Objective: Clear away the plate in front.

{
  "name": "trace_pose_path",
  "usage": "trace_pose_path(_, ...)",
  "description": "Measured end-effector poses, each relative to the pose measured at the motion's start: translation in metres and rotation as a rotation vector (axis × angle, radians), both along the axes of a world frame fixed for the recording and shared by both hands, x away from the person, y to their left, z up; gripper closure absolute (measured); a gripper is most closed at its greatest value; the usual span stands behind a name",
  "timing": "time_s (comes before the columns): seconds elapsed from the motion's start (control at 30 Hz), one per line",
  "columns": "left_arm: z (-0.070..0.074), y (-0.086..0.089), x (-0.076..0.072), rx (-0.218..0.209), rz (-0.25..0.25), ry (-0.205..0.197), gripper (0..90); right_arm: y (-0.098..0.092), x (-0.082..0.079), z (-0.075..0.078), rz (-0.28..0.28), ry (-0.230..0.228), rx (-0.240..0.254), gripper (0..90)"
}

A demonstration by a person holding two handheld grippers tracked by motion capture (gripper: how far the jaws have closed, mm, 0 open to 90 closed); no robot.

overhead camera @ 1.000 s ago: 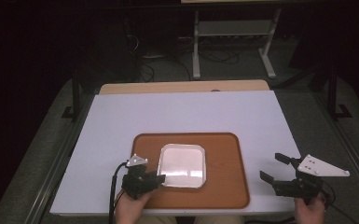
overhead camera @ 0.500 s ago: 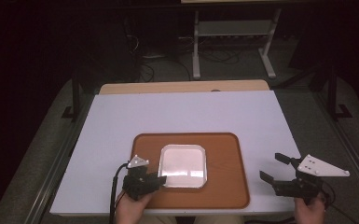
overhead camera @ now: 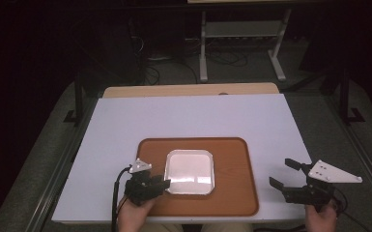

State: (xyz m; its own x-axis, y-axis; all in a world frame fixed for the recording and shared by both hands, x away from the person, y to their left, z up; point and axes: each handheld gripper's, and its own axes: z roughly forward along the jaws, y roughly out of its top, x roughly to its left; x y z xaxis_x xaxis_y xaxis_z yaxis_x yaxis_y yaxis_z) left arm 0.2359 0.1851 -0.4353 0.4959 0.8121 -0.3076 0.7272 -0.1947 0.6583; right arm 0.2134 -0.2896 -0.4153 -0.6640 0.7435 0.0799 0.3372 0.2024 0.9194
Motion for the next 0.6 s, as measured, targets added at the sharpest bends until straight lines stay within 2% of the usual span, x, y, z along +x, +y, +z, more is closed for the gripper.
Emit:
trace_pose_path(0.37, 0.005, 0.006, 0.005, 0.002, -0.011, -0.04, 54.0, 0.0, 0.0, 0.0, -0.004, 0.002, 0.001, 12.6)
trace_pose_path(0.6, 0.011, 0.015, 0.012, 0.008, -0.03, -0.09, 51.7, -0.001, 0.0, 0.0, -0.007, 0.004, 0.0, 12.6)
